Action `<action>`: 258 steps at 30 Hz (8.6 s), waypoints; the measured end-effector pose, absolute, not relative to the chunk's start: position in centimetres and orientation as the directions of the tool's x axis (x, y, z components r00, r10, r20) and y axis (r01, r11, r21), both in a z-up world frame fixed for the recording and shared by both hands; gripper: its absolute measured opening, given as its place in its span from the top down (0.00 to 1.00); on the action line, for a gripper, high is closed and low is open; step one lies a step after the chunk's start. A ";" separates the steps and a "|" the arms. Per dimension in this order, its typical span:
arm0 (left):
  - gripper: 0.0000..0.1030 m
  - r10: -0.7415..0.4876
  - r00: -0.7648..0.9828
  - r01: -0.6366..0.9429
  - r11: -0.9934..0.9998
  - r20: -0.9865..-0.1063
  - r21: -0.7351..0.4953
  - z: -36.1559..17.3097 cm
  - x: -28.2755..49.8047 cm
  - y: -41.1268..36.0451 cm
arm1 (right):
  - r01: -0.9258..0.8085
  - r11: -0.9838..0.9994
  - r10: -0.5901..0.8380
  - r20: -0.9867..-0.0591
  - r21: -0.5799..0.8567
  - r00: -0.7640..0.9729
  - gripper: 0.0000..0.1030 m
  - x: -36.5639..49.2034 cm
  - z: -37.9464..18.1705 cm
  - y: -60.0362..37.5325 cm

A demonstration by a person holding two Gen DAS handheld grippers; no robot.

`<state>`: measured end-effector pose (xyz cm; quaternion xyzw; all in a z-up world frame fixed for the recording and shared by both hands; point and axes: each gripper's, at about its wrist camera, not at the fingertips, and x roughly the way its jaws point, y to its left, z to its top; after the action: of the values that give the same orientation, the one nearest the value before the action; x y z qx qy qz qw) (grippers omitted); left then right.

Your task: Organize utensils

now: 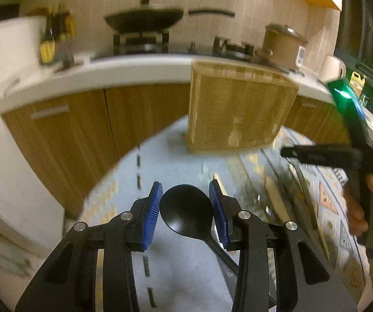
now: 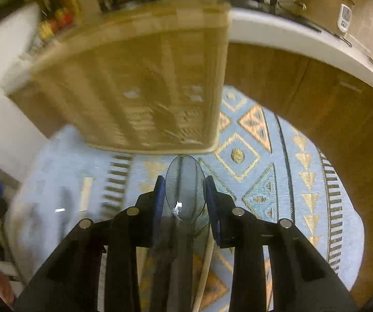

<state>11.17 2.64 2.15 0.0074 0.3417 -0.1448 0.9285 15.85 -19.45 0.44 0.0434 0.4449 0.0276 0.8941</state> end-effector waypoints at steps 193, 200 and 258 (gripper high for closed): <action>0.58 -0.163 0.416 0.186 0.978 -0.895 -0.092 -5.4 19.7 -2.3 | 0.042 0.927 0.336 -0.873 0.373 0.353 0.50 17.4 -4.2 -23.7; 0.61 -0.155 0.424 0.193 0.978 -0.892 -0.078 -5.3 19.5 -1.7 | 0.023 0.961 0.253 -0.907 0.276 0.337 0.50 18.5 -4.3 -22.7; 0.71 -0.322 0.765 0.291 0.945 -0.558 -0.146 10.9 13.3 -0.4 | -0.282 0.914 0.401 -0.545 0.292 0.736 0.72 9.7 10.1 -20.6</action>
<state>13.25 -0.38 10.90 -0.0254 0.3014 -0.1631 0.9391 9.75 -20.60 10.12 0.0954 0.3129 0.1842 0.9269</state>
